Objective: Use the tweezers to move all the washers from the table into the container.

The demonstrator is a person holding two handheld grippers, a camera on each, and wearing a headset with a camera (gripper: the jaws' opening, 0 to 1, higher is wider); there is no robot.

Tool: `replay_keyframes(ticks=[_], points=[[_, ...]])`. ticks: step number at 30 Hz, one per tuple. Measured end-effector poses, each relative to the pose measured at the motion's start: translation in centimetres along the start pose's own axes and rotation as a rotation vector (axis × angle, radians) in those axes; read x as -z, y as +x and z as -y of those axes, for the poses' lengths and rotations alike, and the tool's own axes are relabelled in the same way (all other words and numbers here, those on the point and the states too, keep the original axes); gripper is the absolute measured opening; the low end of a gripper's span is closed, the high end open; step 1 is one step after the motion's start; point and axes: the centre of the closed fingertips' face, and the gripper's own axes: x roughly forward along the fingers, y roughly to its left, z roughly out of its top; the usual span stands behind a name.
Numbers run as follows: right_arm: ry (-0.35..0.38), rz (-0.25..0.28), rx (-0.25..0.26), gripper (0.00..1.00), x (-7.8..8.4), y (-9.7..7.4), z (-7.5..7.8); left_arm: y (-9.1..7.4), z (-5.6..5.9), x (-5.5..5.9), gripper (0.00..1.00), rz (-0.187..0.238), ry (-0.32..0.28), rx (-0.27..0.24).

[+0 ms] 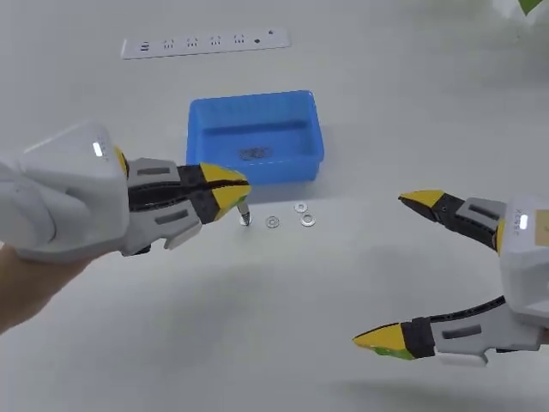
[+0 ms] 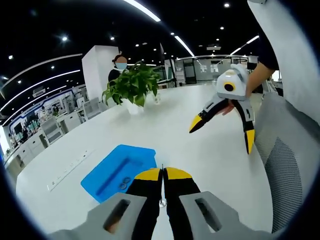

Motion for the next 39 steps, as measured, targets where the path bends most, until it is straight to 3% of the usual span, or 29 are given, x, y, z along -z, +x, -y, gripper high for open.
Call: replay_keyframes(ticks=[7,9,11,15,20,23,27,34,39], points=[[0.012,0.008,-0.018,0.97,-0.3,0.5,-0.2,0.1,-0.2,0.0,0.05,0.0,-0.048,0.021],[0.017,0.016,-0.039,0.95,-0.8,0.9,-0.2,0.1,-0.2,0.0,0.05,-0.008,-0.093,0.034],[0.001,0.005,-0.056,0.94,-1.2,1.5,-0.2,0.2,-0.9,0.1,0.05,-0.019,-0.098,0.022],[-0.01,0.029,-0.075,0.91,-2.6,2.4,0.1,0.1,-1.8,0.4,0.05,-0.044,-0.141,0.018],[0.014,0.076,-0.107,0.83,-4.4,3.5,0.4,0.0,-1.4,0.4,0.05,-0.057,-0.135,0.048],[-0.021,0.06,-0.152,0.78,-4.5,4.6,0.1,-0.2,-1.4,0.5,0.05,-0.059,-0.149,0.056],[-0.059,0.015,-0.22,0.63,-4.4,6.3,-0.1,-0.4,-1.4,0.7,0.05,-0.065,-0.156,0.062],[-0.078,0.011,-0.292,0.47,-5.9,9.2,-0.1,-0.6,-1.4,1.0,0.05,-0.075,-0.18,0.079],[-0.099,0.003,-0.334,0.44,-6.4,10.8,-0.5,-0.7,-1.5,1.2,0.05,-0.084,-0.164,0.078]])
